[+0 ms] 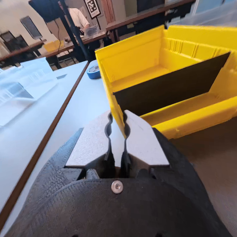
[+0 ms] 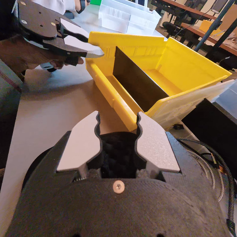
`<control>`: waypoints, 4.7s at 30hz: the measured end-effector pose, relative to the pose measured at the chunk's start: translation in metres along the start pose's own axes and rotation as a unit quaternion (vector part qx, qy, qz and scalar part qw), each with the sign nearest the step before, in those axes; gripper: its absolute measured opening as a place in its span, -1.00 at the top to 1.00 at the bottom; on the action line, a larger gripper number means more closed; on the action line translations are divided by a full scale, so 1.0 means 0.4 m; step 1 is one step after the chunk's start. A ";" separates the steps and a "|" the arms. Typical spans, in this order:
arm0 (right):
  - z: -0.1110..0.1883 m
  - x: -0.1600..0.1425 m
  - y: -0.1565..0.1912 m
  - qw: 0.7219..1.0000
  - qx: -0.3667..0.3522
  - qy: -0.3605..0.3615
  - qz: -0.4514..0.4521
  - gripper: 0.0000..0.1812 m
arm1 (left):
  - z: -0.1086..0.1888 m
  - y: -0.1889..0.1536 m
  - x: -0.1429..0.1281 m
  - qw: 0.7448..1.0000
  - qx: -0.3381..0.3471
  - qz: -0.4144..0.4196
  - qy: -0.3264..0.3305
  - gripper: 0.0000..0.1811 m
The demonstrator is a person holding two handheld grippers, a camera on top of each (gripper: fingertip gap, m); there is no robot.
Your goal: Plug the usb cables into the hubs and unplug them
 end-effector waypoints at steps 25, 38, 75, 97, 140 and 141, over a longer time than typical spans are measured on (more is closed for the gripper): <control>0.038 0.025 -0.016 0.995 -0.075 -0.059 0.024 0.56 | 0.236 -0.019 -0.071 0.957 -0.069 -0.043 0.279 0.53; -0.035 -0.015 -0.006 0.993 -0.057 0.056 0.082 0.81 | 0.187 -0.006 -0.060 0.963 -0.007 -0.042 0.267 0.78; 0.660 0.054 -0.332 0.880 -0.435 0.014 0.191 0.85 | 0.125 -0.575 0.473 0.977 -0.119 -0.124 -0.128 0.81; 1.038 -0.569 -0.423 0.855 -0.464 0.231 -0.027 0.85 | -0.157 -1.291 0.243 0.918 -0.344 -0.195 0.040 0.79; 0.897 -0.618 -0.392 0.894 -0.204 0.382 0.111 0.62 | -0.156 -0.511 -0.014 0.872 -0.288 -0.335 0.210 0.53; 0.904 -0.621 -0.392 0.893 -0.209 0.382 0.109 0.61 | -0.156 -0.482 -0.019 0.868 -0.283 -0.344 0.221 0.53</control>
Point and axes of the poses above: each gripper's, where its closed fingertips meet, z back along the fingers, x out of its top, y = z × x across the jaws, the point moved 2 cm from there along z, back along the fingers, and after that the axes turned 9 degrees about z, right-handed, at the moved point
